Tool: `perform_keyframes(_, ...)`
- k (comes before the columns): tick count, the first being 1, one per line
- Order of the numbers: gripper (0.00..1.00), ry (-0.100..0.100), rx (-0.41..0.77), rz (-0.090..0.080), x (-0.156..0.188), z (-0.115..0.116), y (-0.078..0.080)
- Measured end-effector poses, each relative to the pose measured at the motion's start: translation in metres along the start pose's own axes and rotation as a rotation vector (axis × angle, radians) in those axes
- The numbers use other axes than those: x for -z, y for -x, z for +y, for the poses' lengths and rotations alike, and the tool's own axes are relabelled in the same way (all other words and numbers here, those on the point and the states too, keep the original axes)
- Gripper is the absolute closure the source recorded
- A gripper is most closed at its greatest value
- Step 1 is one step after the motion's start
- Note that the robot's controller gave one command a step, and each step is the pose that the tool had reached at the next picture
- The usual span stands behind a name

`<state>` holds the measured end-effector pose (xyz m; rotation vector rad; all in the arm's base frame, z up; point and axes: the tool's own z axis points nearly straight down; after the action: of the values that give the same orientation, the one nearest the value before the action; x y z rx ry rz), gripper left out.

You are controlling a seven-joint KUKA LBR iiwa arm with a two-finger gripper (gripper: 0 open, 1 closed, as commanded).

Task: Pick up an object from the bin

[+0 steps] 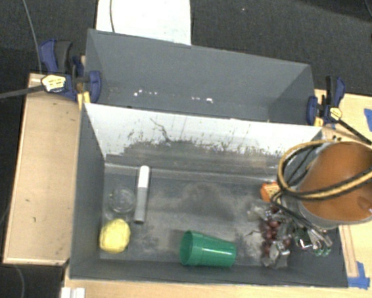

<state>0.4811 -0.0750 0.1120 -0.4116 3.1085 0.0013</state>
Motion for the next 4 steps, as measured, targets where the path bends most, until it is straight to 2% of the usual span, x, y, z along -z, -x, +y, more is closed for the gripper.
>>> perform_keyframes(1,0.0,-0.002,0.341,0.001,-0.012,-0.086,0.013)
perform_keyframes(2,0.0,0.011,0.618,-0.01,-0.042,-0.076,0.035)
perform_keyframes(3,1.0,0.0,0.654,-0.002,-0.042,-0.074,0.015)
perform_keyframes(4,1.0,0.0,0.654,-0.002,-0.042,-0.074,0.015)
